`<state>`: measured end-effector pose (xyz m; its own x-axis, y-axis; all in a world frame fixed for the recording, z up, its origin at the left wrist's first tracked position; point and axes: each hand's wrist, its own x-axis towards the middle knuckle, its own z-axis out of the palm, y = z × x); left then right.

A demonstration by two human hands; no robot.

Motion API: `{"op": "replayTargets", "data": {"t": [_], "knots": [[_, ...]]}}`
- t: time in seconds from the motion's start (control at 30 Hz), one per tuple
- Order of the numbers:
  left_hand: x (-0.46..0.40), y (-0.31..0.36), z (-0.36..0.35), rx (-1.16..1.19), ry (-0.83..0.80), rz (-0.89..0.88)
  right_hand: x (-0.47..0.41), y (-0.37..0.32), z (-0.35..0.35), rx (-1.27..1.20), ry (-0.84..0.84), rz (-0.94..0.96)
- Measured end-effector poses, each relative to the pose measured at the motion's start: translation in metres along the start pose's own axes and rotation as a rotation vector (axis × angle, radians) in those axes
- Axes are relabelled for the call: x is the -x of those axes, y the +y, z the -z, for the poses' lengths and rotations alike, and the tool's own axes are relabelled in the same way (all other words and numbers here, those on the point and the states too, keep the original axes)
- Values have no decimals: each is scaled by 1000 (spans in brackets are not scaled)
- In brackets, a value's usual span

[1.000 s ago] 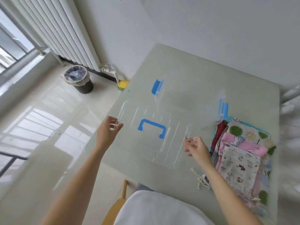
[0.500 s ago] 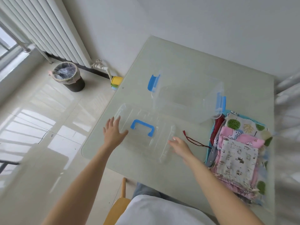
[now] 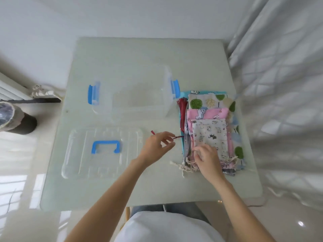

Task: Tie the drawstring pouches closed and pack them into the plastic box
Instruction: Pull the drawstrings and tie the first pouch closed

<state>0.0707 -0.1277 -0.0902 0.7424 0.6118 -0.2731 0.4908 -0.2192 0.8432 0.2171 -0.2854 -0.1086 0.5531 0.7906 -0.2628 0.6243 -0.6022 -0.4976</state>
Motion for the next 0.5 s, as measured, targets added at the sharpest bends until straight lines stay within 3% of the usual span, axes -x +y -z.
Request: {"op": "replayTargets", "data": {"t": [0.13, 0.37, 0.5], "knots": [[-13, 4, -65, -48, -111, 36, 17, 57, 4, 9, 77, -84], [-24, -8, -128, -392, -103, 30, 13, 115, 9, 55, 216, 28], [-27, -13, -111, -224, -86, -11, 14, 135, 12, 55, 284, 22]]}}
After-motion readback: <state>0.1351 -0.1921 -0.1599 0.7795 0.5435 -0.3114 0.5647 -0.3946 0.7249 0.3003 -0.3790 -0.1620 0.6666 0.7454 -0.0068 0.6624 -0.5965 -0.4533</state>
